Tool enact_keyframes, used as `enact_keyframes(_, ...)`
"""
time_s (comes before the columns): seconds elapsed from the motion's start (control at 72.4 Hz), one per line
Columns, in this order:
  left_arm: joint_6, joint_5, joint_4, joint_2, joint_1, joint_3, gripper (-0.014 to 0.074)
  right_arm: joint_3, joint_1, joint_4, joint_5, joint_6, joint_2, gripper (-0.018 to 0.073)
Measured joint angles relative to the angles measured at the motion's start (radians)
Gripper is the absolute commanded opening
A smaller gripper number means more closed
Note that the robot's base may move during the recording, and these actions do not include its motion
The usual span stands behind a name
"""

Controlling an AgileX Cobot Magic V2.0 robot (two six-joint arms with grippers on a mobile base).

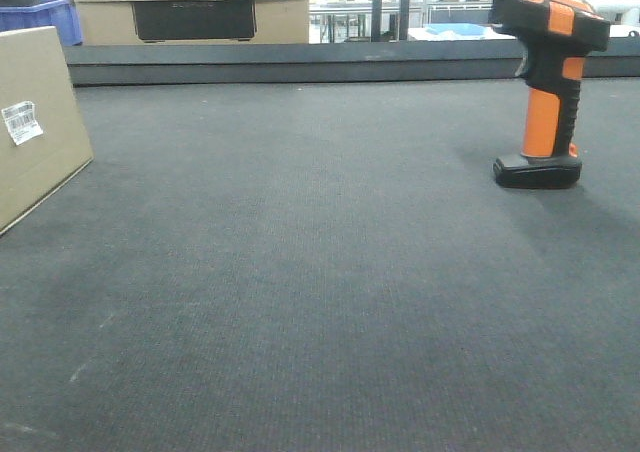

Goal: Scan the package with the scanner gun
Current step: 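Stop at the table facing the cardboard box and scanner gun, then lower the left gripper over the cardboard box and close on it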

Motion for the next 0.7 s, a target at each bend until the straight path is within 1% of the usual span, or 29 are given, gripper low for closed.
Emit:
enact_keyframes(0.331, 0.000, -0.007, 0.000, 0.000, 0.000, 0.000, -0.0111, 0.000, 0.000, 0.000, 0.000, 0.000, 0.000, -0.0166)
enact_keyframes(0.552, 0.000, -0.093, 0.000, 0.000, 0.000, 0.000, -0.0111, 0.000, 0.000, 0.000, 0.000, 0.000, 0.000, -0.0166)
enact_keyframes(0.608, 0.000, -0.057, 0.000, 0.000, 0.000, -0.017, -0.0111, 0.000, 0.000, 0.000, 0.000, 0.000, 0.000, -0.0166)
enact_keyframes(0.704, 0.000, 0.087, -0.002, 0.009, 0.000, -0.113, -0.0111, 0.000, 0.000, 0.000, 0.000, 0.000, 0.000, -0.0166)
